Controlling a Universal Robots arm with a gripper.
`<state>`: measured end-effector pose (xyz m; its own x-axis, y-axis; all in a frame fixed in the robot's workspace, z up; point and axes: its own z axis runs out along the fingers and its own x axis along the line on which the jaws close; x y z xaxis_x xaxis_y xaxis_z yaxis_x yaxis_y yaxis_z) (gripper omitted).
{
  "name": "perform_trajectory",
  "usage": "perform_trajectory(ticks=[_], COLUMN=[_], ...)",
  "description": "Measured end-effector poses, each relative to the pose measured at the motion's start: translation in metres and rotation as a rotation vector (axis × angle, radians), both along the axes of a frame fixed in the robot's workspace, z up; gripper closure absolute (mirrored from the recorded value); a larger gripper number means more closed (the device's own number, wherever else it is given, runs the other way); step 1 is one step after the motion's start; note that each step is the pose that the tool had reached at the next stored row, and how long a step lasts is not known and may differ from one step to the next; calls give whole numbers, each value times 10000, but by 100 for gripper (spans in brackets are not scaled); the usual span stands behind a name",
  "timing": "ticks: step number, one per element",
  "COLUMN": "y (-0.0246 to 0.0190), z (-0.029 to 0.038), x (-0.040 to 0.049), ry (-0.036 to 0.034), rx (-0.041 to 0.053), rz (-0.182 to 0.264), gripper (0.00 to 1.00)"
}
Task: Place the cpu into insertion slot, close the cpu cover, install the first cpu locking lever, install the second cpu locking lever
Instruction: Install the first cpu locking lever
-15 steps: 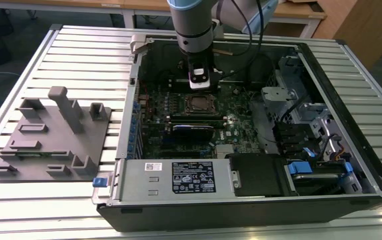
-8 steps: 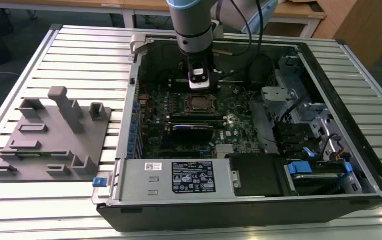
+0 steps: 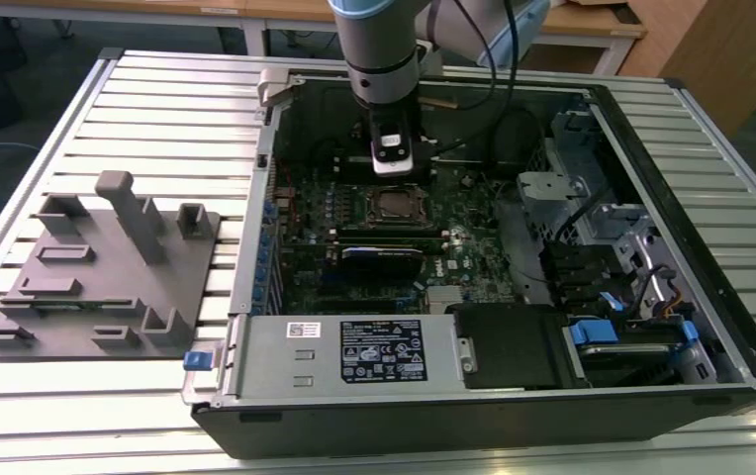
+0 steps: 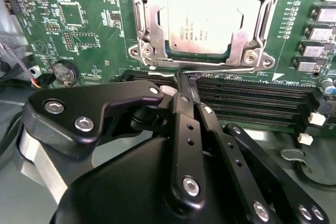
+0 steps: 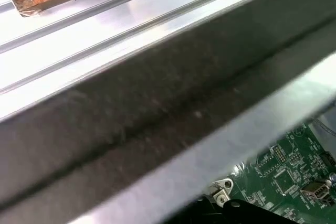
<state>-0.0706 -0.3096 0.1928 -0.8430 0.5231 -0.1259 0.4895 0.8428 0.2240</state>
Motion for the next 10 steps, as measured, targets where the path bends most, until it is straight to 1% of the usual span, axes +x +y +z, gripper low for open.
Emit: perform_trajectory(ticks=[4,7,10], y=[26,30,33], z=[-15,-16,-13], x=[-8,-7,-7], ry=[2,-1,-2], rx=[-20,-43,-91], rz=[-22,-23,-24], gripper=[90,90,90])
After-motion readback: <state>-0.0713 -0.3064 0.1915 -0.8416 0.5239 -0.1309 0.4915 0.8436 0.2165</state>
